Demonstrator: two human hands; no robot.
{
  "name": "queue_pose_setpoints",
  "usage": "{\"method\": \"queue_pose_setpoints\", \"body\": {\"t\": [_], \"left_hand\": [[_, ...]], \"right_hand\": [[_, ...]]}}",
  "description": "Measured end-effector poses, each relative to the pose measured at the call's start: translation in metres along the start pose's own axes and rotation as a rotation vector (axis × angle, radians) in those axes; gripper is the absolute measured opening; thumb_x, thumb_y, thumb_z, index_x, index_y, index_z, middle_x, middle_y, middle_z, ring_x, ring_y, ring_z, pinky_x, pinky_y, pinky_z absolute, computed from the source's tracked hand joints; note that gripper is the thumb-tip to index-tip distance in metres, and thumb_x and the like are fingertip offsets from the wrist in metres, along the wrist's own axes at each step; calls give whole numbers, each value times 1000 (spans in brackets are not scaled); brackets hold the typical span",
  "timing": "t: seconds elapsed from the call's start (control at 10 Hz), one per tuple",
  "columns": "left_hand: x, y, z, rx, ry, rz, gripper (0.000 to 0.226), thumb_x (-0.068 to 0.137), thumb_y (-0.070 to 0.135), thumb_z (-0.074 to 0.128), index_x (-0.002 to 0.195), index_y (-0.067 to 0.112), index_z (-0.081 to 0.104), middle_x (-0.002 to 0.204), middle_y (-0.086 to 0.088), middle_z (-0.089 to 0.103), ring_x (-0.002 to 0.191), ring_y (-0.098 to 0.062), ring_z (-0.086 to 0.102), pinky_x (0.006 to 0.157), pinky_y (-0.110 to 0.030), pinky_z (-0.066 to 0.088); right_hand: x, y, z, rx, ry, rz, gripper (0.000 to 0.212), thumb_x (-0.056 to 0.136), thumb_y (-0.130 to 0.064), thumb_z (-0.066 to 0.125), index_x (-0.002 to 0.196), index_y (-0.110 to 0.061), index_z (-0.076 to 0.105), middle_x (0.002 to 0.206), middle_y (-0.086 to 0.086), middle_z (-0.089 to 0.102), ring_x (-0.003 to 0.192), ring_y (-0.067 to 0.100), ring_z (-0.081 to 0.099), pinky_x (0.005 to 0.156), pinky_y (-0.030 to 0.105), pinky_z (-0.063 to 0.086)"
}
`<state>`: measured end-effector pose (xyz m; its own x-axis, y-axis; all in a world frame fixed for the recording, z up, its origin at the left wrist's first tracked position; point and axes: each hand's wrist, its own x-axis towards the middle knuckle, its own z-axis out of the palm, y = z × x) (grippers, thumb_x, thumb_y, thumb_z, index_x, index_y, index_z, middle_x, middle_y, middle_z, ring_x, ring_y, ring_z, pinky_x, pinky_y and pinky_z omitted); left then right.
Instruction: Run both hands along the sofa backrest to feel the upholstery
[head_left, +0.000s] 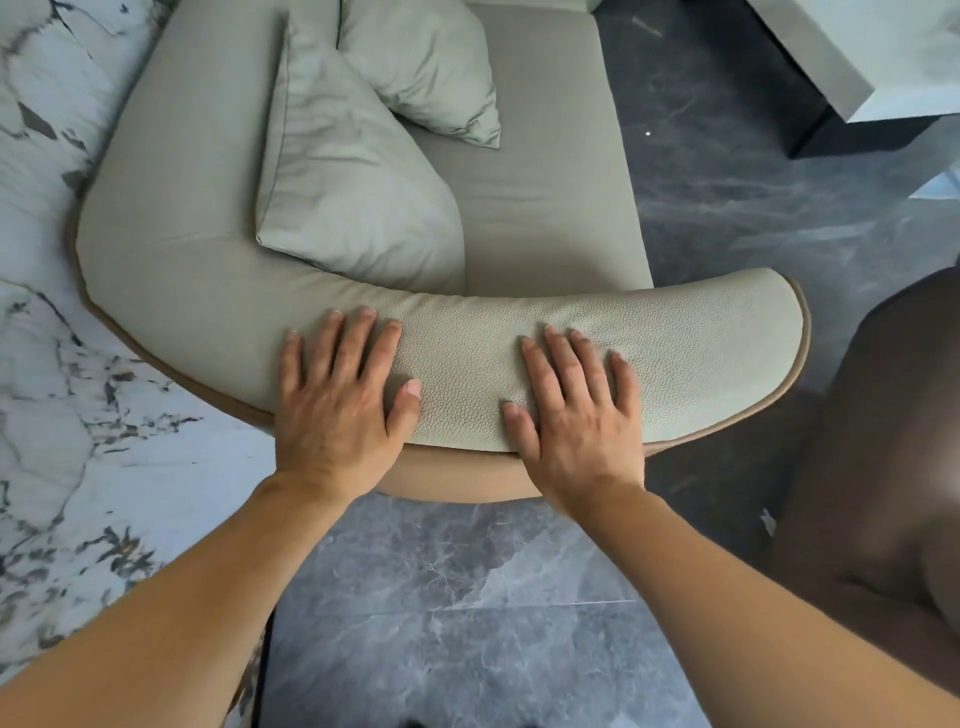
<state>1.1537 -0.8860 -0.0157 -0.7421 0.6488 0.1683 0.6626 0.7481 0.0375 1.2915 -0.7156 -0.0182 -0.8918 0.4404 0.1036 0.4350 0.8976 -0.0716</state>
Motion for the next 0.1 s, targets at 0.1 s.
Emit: {"method": "queue_pose_setpoints", "body": {"t": [0.1], "left_hand": [[-10,4,-11,-12,-25,-11,64,90,49,27,143,14,38,152,-14,37,140,-36,29,115,-60,14]], "right_hand": [[-7,-1,-11,-5,-86,6,70,90,-60,2,151,-24,6,162,-2,4,147,19,0,117,49,-5]]}}
